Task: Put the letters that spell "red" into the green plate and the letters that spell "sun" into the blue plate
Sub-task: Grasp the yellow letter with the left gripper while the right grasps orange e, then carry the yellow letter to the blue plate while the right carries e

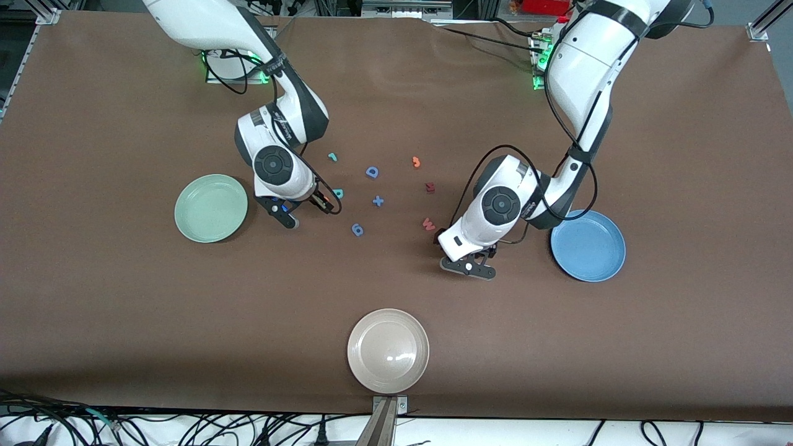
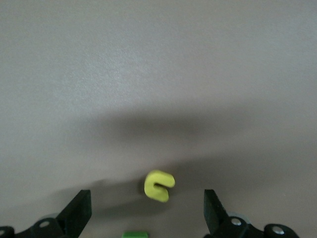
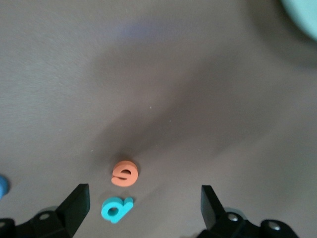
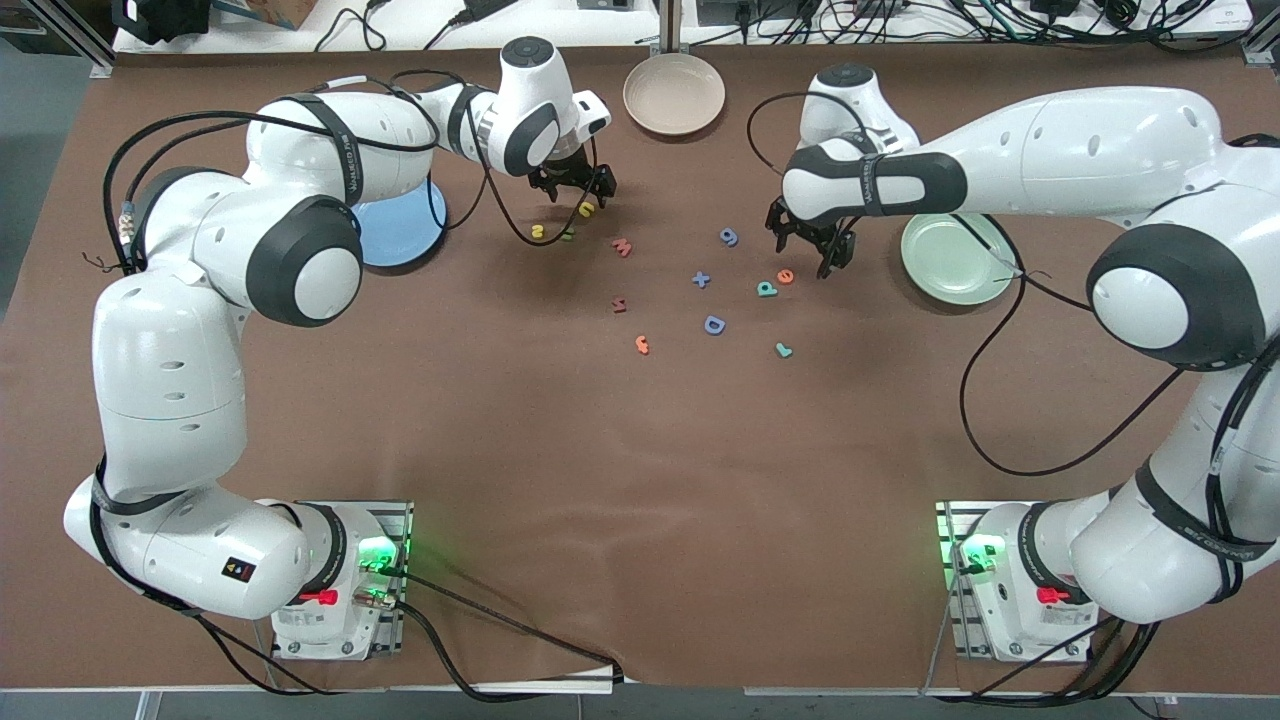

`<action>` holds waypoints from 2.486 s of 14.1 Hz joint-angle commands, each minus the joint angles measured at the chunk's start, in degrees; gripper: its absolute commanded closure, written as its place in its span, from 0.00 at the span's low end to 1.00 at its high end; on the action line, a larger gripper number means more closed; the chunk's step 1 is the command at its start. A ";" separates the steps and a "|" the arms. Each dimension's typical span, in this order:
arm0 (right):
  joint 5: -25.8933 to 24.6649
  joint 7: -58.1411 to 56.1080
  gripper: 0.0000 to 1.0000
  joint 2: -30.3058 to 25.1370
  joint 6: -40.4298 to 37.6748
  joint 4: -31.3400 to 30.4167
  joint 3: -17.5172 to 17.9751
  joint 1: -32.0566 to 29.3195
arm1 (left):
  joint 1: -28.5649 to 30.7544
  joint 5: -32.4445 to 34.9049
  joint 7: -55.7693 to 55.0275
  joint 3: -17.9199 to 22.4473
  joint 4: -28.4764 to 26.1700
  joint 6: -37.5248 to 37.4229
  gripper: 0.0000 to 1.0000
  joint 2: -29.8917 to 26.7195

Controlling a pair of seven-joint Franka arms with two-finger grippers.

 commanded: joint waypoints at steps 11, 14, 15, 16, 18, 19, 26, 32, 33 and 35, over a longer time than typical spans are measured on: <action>5.13 0.52 0.05 3.77 4.17 0.36 0.12 0.17 | -0.76 1.54 -0.94 0.38 -1.02 3.21 1.00 1.42; 6.35 0.61 0.05 4.56 5.66 0.36 0.12 0.26 | -0.24 1.45 -0.85 0.38 -0.41 2.60 1.00 0.81; 6.36 0.61 0.09 4.73 5.66 0.45 0.12 0.26 | 0.11 1.45 -0.67 0.46 -0.31 2.42 1.00 0.37; 6.36 0.61 0.16 4.74 5.66 0.45 0.12 0.35 | 0.64 1.45 -0.59 0.64 -0.14 1.46 1.00 -0.41; 6.44 0.52 0.30 4.74 5.66 0.45 0.12 0.35 | 2.48 1.54 -0.06 0.64 1.44 -2.83 1.00 -2.08; 6.45 0.52 0.43 4.74 5.66 0.45 0.12 0.26 | 3.44 1.54 1.42 0.64 2.05 -4.77 1.00 -2.88; 6.36 -0.53 0.92 4.04 4.87 0.89 0.03 0.26 | 13.11 1.54 20.83 0.46 2.24 -11.28 1.00 -6.48; 6.36 -8.33 0.92 -3.16 -11.28 5.11 -3.82 -1.41 | 22.51 1.54 34.57 0.46 1.27 -19.27 1.00 -6.57; 6.36 -11.23 0.92 -4.57 -13.30 5.11 -5.23 -1.41 | 23.66 1.54 34.57 0.46 0.75 -20.51 1.00 -6.57; 6.44 -18.34 0.92 -7.03 -18.13 5.02 -8.91 -1.41 | 25.77 1.54 34.75 0.46 0.39 -24.36 1.00 -7.36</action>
